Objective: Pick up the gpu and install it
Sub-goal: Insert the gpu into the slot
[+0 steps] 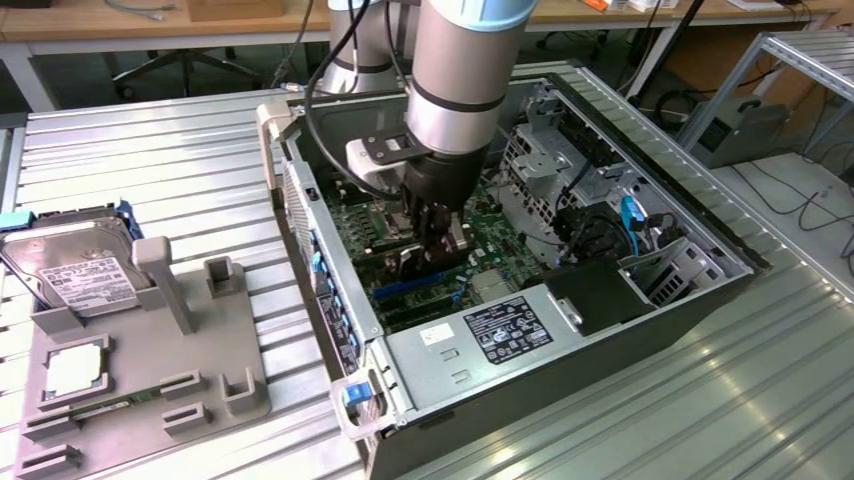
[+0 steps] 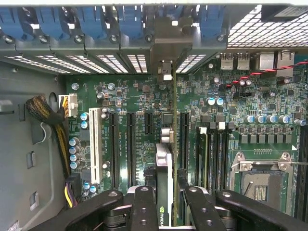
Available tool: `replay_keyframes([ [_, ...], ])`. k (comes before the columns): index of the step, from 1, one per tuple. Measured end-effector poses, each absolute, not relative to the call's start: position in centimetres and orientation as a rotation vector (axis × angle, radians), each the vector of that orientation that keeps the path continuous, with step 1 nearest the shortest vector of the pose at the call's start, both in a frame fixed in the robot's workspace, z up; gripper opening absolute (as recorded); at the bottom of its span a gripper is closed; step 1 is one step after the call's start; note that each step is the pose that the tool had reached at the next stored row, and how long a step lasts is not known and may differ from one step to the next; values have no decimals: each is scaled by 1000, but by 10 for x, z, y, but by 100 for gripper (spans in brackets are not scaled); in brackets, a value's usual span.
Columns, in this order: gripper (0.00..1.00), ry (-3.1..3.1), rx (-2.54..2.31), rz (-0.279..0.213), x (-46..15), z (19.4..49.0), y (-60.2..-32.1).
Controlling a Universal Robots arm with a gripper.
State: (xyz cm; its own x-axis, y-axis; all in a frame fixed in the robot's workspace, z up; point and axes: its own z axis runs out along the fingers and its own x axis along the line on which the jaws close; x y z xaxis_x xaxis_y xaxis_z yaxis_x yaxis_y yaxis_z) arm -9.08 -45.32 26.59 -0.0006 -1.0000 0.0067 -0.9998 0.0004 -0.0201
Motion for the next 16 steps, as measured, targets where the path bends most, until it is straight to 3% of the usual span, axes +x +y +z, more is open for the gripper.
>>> replay_keyframes([
  [16,27,2215,-2214,-30,-92,262,-453],
])
